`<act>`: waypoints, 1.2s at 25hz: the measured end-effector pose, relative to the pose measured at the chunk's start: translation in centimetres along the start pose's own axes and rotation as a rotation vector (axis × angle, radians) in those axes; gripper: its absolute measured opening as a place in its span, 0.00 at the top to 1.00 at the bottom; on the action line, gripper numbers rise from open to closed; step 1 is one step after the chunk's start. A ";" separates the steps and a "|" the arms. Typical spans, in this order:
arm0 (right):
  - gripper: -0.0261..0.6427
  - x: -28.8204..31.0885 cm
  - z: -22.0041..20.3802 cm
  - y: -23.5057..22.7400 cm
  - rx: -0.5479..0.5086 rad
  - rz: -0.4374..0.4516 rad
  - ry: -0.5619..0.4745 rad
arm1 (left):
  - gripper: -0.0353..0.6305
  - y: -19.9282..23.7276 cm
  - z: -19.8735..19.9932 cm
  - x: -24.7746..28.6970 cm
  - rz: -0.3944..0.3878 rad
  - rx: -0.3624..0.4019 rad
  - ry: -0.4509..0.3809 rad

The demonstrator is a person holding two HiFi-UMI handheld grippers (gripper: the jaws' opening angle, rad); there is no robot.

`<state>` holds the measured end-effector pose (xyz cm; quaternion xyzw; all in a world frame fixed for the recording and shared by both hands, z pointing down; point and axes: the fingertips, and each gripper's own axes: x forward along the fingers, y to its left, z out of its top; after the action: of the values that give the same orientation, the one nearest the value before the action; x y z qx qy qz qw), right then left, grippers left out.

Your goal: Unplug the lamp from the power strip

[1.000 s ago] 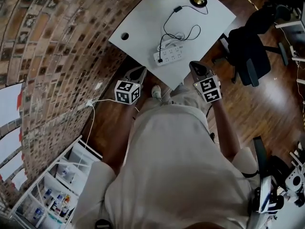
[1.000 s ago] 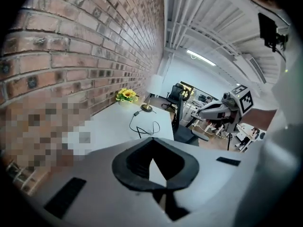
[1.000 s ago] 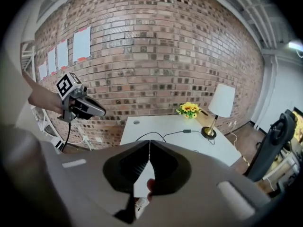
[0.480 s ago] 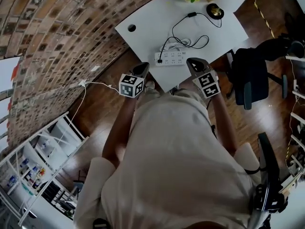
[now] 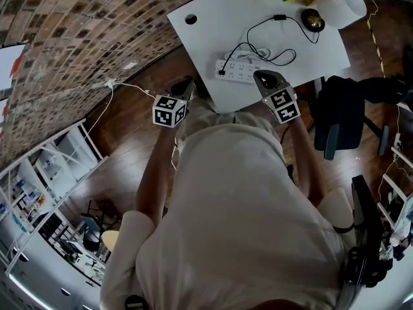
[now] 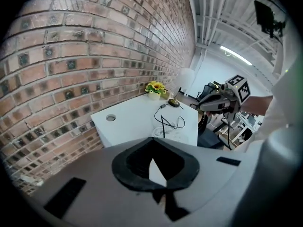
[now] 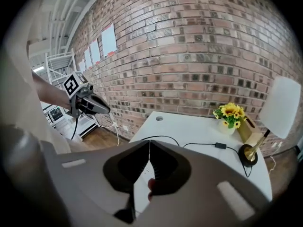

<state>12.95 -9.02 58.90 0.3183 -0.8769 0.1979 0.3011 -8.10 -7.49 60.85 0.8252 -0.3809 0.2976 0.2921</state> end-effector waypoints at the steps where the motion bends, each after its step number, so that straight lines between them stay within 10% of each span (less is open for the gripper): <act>1: 0.96 0.4 0.1 0.1 -0.006 0.019 -0.003 | 0.94 0.3 -0.2 0.1 0.002 -0.008 0.000; 12: 0.83 5.8 -2.6 4.4 -0.110 0.176 0.124 | 0.94 1.5 -0.7 7.3 -0.146 0.139 0.087; 23: 0.78 14.6 -7.5 6.3 -0.291 0.225 0.301 | 0.94 -0.4 -3.0 18.1 -0.475 0.306 0.282; 30: 0.78 17.9 -9.3 6.2 -0.393 0.187 0.331 | 0.95 -0.2 -4.9 19.8 -0.516 0.395 0.346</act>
<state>1.49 -7.34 76.53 0.1351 -0.8629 0.1000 0.4766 1.29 -12.92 78.18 0.8721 -0.0402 0.4171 0.2528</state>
